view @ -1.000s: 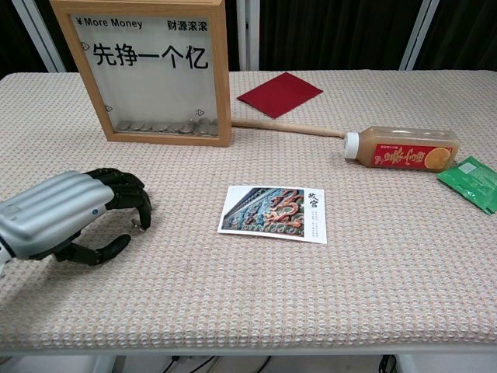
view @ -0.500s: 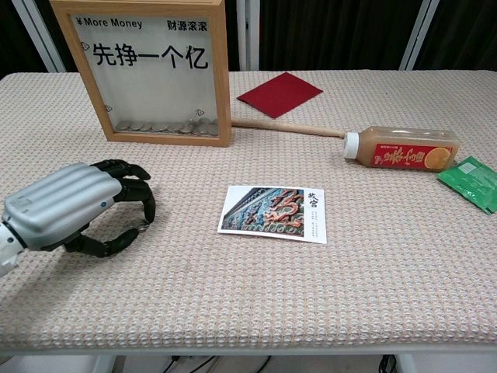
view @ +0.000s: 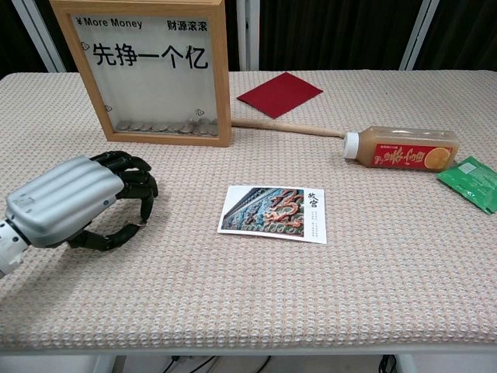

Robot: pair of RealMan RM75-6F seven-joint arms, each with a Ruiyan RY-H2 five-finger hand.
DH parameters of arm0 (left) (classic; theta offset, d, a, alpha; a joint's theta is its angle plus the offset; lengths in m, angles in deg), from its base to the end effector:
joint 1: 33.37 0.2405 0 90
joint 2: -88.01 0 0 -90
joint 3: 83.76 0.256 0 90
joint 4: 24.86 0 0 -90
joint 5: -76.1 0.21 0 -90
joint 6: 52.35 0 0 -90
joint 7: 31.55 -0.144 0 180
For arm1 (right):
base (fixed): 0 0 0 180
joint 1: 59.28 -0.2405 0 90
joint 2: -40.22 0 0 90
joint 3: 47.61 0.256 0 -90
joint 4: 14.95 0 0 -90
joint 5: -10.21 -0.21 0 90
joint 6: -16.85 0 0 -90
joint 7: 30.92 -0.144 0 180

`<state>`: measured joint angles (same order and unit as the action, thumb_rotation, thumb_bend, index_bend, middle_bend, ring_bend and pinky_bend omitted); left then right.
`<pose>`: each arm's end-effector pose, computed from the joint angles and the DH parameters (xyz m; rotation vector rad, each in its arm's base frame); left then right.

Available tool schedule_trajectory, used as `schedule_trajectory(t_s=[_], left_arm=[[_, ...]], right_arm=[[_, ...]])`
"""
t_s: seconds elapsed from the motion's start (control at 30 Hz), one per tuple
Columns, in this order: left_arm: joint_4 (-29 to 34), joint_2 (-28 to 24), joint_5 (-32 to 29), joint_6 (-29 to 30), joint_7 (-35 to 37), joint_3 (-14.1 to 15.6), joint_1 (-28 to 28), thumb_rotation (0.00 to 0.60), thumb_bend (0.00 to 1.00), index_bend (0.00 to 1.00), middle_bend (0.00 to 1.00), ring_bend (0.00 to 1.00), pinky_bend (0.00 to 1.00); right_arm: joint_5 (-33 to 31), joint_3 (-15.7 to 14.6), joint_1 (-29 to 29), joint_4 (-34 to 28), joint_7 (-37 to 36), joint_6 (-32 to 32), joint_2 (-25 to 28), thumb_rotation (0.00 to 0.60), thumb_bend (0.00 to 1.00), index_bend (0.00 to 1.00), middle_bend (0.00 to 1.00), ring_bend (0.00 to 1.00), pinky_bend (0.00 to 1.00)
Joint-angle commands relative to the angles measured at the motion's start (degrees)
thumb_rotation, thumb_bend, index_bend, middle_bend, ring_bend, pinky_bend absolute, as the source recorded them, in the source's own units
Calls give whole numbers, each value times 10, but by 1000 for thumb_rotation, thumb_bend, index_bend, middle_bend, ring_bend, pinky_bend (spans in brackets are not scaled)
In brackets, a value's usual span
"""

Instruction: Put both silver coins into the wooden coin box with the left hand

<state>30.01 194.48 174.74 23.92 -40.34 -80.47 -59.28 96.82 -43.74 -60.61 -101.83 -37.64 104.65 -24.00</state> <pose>-0.2162 0.2450 -0.0774 -1.9798 -0.5609 -1.0656 -0.3339 -0.1656 0.1764 1.3091 -0.9012 0.9280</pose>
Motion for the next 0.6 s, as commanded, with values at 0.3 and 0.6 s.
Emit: schedule_trajectory(t_s=[0.3,0.6], left_arm=[[-11,6,-1,10,6,-3,-1,600,381,504,306,137,165],[-7,4,-4,13,5,-6,-5,600,400,533,308,140,165]], right_arm=[[-1,0,-1,-2,1,-1,2,600,148,0,0,0,0],[0,0,-1,-4,2,-1,3,600,148,0,0,0,0]])
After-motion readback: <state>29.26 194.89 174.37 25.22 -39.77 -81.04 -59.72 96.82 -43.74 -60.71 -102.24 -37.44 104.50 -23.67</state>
